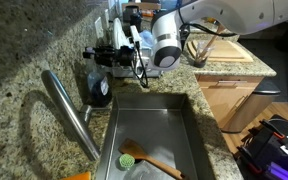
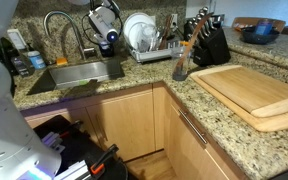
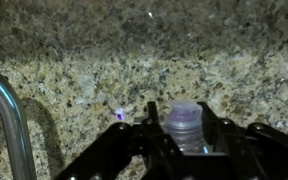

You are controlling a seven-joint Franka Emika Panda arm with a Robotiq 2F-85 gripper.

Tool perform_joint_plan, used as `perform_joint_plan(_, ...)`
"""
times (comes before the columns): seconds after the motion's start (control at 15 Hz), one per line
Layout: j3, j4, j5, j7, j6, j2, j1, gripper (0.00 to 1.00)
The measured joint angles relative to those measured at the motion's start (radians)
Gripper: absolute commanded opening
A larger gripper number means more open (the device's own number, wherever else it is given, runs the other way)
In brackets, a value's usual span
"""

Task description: Move the bottle forward

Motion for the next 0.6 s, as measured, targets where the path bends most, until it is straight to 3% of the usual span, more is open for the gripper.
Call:
perform_joint_plan(0.13, 0.000, 0.002, 0.000, 0.000, 0.005, 0.000, 0.000, 0.61)
perform_joint_plan(0.33, 0.001, 0.003, 0.000, 0.000, 0.008, 0.000, 0.000, 0.61)
perform_joint_plan(0.4, 0.001, 0.004, 0.000, 0.000, 0.009, 0.000, 0.000, 0.86)
perform_joint_plan(0.6, 0.002, 0.004, -0.003, 0.001, 0.011, 0.000, 0.000, 0.99)
